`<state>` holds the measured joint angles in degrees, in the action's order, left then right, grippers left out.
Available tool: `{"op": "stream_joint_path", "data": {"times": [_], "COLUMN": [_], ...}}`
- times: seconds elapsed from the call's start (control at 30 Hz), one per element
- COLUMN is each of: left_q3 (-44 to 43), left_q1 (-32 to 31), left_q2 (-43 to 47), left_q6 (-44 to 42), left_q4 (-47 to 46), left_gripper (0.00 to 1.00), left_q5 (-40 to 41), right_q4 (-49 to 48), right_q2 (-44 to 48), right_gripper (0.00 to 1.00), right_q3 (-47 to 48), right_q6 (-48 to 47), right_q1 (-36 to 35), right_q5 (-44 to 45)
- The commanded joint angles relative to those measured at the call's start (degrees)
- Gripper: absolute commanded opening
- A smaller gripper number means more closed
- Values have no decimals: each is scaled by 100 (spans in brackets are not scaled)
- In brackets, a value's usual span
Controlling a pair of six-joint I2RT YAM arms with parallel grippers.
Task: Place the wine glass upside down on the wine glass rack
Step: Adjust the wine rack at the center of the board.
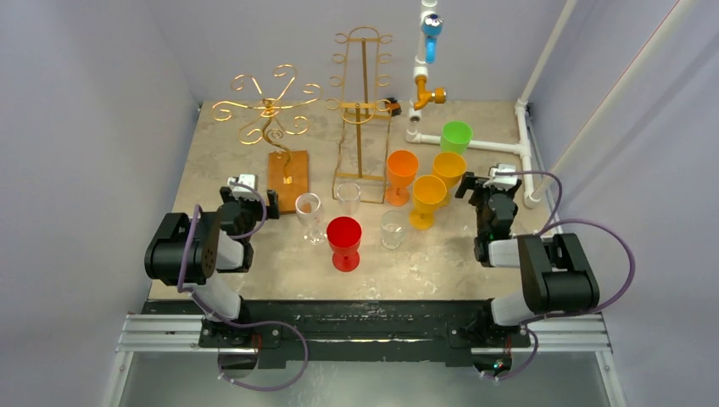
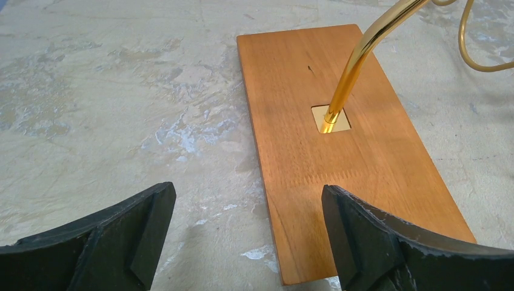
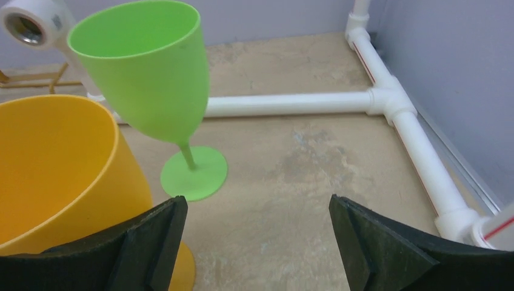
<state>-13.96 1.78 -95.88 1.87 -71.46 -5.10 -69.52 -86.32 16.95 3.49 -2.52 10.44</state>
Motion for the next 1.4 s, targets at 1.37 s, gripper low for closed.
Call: {"op": "stream_joint_path", "data": {"times": [1.37], "left_q3": [-7692], "left_q1": [2678], "left_q2": [2480], "left_q6": [-1144], "left_q4": [11630], "left_gripper": [100], "left_q5": [-4249], "right_q4": [8811], "right_q2": [2224], "right_gripper": [99], "right_q3": [5308], "right_q6": [2540], "right_q1": [-5582], "right_q5": [3101]}}
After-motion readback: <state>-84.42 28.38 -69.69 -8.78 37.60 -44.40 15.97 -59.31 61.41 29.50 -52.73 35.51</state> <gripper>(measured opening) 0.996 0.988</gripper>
